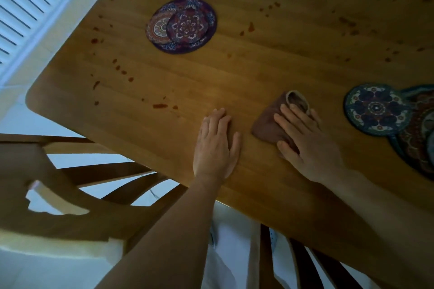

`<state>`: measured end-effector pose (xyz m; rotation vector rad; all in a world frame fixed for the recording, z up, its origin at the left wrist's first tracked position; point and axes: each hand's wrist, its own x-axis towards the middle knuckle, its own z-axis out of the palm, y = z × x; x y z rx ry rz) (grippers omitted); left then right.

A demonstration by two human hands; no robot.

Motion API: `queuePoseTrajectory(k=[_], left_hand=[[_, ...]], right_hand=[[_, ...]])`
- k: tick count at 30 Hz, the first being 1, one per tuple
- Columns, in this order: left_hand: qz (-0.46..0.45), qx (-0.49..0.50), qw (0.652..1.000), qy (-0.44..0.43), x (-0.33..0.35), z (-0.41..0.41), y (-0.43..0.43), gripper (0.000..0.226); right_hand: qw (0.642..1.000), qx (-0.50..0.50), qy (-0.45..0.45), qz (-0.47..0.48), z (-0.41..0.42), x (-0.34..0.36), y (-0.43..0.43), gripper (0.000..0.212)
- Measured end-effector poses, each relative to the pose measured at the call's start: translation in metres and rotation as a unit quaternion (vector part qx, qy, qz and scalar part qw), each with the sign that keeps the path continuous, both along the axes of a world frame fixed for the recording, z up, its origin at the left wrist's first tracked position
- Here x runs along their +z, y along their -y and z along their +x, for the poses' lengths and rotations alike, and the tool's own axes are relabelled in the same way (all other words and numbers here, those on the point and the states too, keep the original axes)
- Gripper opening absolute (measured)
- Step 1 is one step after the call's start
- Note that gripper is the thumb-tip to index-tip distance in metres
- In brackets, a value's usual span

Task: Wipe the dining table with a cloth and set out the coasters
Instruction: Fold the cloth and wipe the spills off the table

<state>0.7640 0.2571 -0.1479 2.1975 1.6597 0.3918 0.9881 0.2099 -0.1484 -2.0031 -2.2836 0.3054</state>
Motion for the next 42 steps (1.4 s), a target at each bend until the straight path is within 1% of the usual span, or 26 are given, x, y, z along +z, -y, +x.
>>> queuePoseTrajectory(k=[3, 5, 6, 8, 9, 11, 12, 13, 14, 15, 16, 17, 19, 20, 21, 23, 28, 31, 33, 35, 39, 42], left_hand=[[0.021, -0.015, 0.999, -0.033, -0.002, 0.0, -0.001, 0.047], [0.022, -0.019, 0.999, -0.026, -0.004, -0.001, -0.002, 0.045], [0.019, -0.011, 1.0, -0.001, -0.004, -0.001, -0.003, 0.043], [0.014, 0.028, 0.995, 0.09, -0.002, -0.001, -0.009, 0.035], [0.021, 0.048, 0.99, 0.133, 0.002, 0.0, -0.012, 0.033], [0.05, 0.05, 0.979, 0.193, 0.011, 0.002, -0.028, 0.031], [0.061, 0.039, 0.973, 0.217, 0.016, 0.006, -0.038, 0.031], [0.053, 0.029, 0.968, 0.243, 0.021, 0.011, -0.05, 0.032], [0.02, 0.025, 0.964, 0.264, 0.026, 0.017, -0.061, 0.034], [-0.031, 0.029, 0.962, 0.27, 0.029, 0.025, -0.069, 0.037], [-0.078, 0.032, 0.965, 0.247, 0.028, 0.035, -0.077, 0.043], [-0.092, 0.027, 0.977, 0.189, 0.025, 0.043, -0.082, 0.051], [-0.067, -0.006, 0.997, 0.038, 0.014, 0.057, -0.088, 0.069], [-0.052, -0.015, 0.998, -0.02, 0.01, 0.061, -0.093, 0.074], [-0.039, -0.016, 0.997, -0.063, 0.006, 0.062, -0.101, 0.076], [-0.027, -0.012, 0.993, -0.111, 0.002, 0.063, -0.124, 0.078], [-0.017, -0.017, 0.99, -0.137, 0.003, 0.077, -0.181, 0.078], [-0.007, -0.056, 0.988, -0.144, 0.004, 0.102, -0.191, 0.082], [-0.002, -0.101, 0.984, -0.146, 0.006, 0.115, -0.185, 0.087], [0.007, -0.147, 0.977, -0.152, 0.005, 0.12, -0.171, 0.086], [0.027, -0.221, 0.967, -0.125, 0.001, 0.109, -0.136, 0.076], [0.041, -0.272, 0.956, -0.105, 0.0, 0.079, -0.115, 0.065]], right_hand=[[0.992, -0.125, 0.015, 0.017, -0.01, 0.0, -0.019, 0.066], [0.974, -0.221, 0.038, 0.017, -0.03, 0.003, -0.037, 0.069], [0.965, -0.259, 0.037, 0.009, -0.042, 0.006, -0.046, 0.071], [0.953, -0.304, 0.002, -0.005, -0.067, 0.01, -0.067, 0.075], [0.952, -0.305, -0.025, -0.009, -0.081, 0.011, -0.075, 0.076], [0.956, -0.282, -0.073, -0.022, -0.107, 0.013, -0.093, 0.076], [0.957, -0.264, -0.113, -0.03, -0.115, 0.016, -0.1, 0.072], [0.949, -0.255, -0.181, -0.037, -0.118, 0.021, -0.107, 0.066], [0.919, -0.27, -0.284, -0.038, -0.115, 0.028, -0.112, 0.058], [0.876, -0.297, -0.38, -0.027, -0.107, 0.034, -0.113, 0.049], [0.842, -0.336, -0.423, 0.008, -0.095, 0.034, -0.113, 0.044], [0.837, -0.38, -0.391, 0.049, -0.081, 0.032, -0.109, 0.042], [0.858, -0.447, -0.223, 0.118, -0.053, 0.02, -0.093, 0.041], [0.869, -0.45, -0.161, 0.129, -0.044, 0.011, -0.085, 0.042], [0.884, -0.434, -0.121, 0.122, -0.039, 0.003, -0.079, 0.044], [0.907, -0.405, -0.069, 0.093, -0.038, -0.011, -0.074, 0.046], [0.915, -0.393, -0.019, 0.089, -0.042, -0.014, -0.077, 0.054], [0.919, -0.384, -0.005, 0.09, -0.042, -0.017, -0.077, 0.055], [0.919, -0.384, 0.003, 0.089, -0.042, -0.017, -0.077, 0.053], [0.919, -0.384, 0.009, 0.088, -0.042, -0.017, -0.078, 0.054], [0.925, -0.373, 0.007, 0.08, -0.041, -0.017, -0.077, 0.058], [0.924, -0.376, 0.003, 0.069, -0.041, -0.015, -0.077, 0.059]])
